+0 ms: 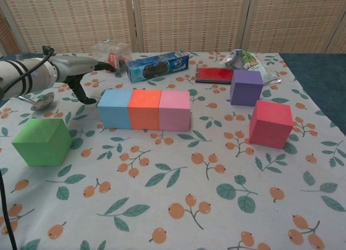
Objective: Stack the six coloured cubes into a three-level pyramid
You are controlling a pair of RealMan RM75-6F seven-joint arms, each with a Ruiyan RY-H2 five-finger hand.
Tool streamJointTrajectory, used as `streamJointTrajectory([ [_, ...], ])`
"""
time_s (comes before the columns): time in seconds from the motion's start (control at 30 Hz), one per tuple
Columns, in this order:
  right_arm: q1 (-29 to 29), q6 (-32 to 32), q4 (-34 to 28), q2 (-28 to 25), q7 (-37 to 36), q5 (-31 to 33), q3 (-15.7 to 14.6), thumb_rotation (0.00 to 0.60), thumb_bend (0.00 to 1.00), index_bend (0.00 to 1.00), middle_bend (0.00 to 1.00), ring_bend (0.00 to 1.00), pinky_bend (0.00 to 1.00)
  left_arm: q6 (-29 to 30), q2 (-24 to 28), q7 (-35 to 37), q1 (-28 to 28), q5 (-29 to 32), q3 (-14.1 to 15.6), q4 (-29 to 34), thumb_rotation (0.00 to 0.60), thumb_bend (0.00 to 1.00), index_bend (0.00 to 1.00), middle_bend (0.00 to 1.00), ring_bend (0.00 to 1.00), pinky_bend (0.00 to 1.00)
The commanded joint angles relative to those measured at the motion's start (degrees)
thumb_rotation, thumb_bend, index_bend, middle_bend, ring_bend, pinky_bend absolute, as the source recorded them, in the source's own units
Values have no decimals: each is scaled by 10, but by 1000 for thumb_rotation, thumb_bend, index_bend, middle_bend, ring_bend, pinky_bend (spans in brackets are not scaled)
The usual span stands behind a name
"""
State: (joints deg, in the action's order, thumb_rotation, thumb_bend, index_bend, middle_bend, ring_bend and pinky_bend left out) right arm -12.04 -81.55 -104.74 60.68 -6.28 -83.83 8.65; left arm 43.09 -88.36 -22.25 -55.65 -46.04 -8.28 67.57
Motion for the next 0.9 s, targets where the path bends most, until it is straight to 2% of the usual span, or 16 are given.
streamJointTrajectory([
  [0.03, 0, -1, 0, 0, -1, 1, 1, 600, 109, 0, 8, 0, 0, -13, -9, 12, -7, -7, -8, -9, 600, 350, 27, 0, 0, 14],
  [0.43, 4, -4, 3, -5, -7, 6, 3, 600, 109, 0, 8, 0, 0, -26, -21, -1, -21, -2, -14, -19, 600, 351, 26, 0, 0, 14],
  [0.63, 4, -3, 4, -6, -11, 7, 3, 600, 109, 0, 8, 0, 0, -13, -9, -8, -16, 6, -14, -4, 600, 351, 23, 0, 0, 14],
  [0.8, 5, -5, 6, -7, -18, 1, 3, 600, 109, 0, 8, 0, 0, 20, 36, 3, 10, -3, -15, 52, 600, 351, 18, 0, 0, 14],
  [0.9, 6, -8, 8, -7, -24, -6, 1, 600, 110, 0, 8, 0, 0, 64, 84, 20, 41, -31, -13, 119, 600, 351, 24, 0, 0, 14],
])
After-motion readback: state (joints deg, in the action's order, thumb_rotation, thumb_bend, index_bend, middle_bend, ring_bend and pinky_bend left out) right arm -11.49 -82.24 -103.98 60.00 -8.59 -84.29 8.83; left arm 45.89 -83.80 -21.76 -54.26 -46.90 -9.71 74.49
